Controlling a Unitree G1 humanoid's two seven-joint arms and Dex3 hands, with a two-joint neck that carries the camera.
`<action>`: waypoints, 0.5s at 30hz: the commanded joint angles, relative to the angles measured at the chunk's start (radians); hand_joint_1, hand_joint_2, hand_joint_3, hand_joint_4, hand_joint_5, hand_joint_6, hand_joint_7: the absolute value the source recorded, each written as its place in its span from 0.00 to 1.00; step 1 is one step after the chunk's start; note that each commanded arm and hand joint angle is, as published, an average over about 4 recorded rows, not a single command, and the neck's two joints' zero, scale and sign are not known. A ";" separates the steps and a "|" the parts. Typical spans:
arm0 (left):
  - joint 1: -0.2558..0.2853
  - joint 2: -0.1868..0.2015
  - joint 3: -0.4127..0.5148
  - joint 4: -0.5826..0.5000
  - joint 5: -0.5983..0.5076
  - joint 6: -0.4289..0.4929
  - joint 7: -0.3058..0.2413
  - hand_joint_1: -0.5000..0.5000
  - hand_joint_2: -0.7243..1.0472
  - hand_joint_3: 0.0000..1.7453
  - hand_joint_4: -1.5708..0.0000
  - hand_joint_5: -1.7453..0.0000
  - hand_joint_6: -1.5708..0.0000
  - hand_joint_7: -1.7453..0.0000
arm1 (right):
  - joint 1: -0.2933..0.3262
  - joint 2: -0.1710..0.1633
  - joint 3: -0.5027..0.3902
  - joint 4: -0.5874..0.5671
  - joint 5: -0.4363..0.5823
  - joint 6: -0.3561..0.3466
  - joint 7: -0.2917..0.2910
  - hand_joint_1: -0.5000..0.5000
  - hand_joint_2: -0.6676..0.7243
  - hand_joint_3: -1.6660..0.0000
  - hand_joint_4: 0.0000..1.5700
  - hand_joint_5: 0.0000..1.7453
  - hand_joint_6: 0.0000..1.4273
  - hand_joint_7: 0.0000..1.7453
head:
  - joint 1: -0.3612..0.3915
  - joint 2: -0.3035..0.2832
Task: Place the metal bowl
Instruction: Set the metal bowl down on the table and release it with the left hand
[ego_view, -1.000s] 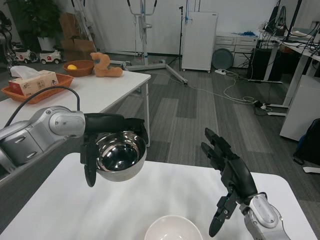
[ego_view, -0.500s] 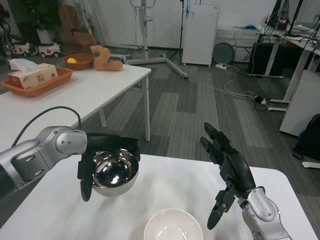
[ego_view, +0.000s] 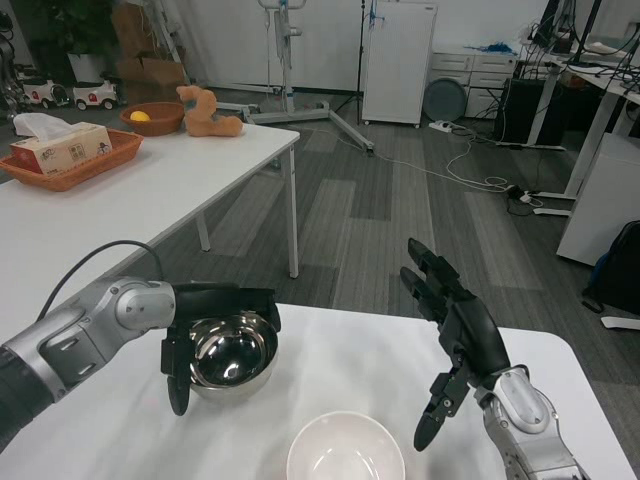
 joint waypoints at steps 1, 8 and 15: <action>0.024 -0.012 0.012 0.021 0.001 -0.009 0.003 0.40 0.89 0.34 0.48 0.00 0.34 0.05 | -0.014 -0.002 -0.003 0.009 0.012 -0.010 -0.005 0.07 0.86 1.00 0.00 0.00 0.00 0.00 | -0.002 -0.009; 0.032 -0.022 0.016 0.040 -0.016 -0.009 0.003 0.42 0.90 0.30 0.67 0.00 0.50 0.23 | -0.014 -0.002 -0.003 0.009 0.014 -0.011 -0.006 0.08 0.86 1.00 0.00 0.00 0.00 0.00 | -0.009 -0.020; 0.032 -0.022 0.013 0.057 -0.045 -0.003 -0.004 0.44 0.76 0.20 0.80 0.00 0.50 0.43 | -0.014 0.000 -0.003 0.011 0.016 -0.012 -0.007 0.08 0.86 1.00 0.00 0.00 0.00 0.00 | -0.013 -0.022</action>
